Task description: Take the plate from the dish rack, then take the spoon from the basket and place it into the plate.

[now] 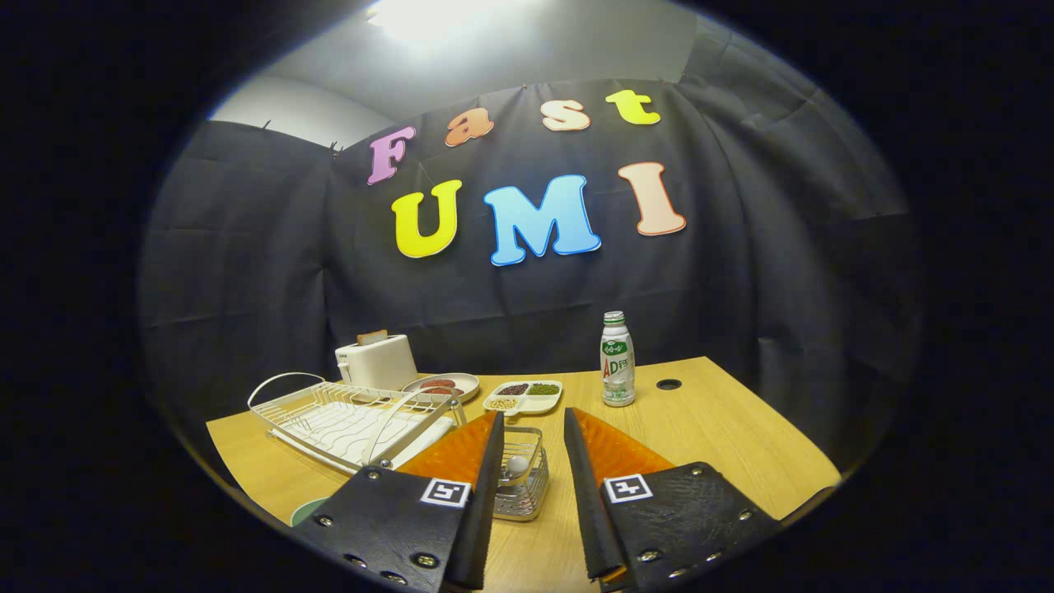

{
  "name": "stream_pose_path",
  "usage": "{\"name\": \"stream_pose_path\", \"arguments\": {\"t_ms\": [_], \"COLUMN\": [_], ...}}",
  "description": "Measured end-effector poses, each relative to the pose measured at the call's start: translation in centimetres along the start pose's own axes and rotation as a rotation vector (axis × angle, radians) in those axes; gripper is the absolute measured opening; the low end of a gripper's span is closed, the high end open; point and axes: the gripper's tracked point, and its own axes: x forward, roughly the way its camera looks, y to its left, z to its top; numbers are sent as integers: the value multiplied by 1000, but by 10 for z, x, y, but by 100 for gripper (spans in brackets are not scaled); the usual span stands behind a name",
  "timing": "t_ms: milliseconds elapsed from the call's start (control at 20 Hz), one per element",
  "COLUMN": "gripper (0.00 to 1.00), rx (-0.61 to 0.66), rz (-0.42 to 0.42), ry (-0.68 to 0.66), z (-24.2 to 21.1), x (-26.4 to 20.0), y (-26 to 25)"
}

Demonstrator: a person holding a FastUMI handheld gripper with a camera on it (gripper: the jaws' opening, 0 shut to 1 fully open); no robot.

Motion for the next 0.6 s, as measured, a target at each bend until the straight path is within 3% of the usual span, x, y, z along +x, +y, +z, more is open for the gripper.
{"name": "stream_pose_path", "arguments": {"t_ms": [400, 600], "gripper": [45, 37], "rx": [33, 26], "rz": [15, 32], "ry": [-20, -11], "z": [-15, -27], "x": [34, 59], "y": [2, 8]}}
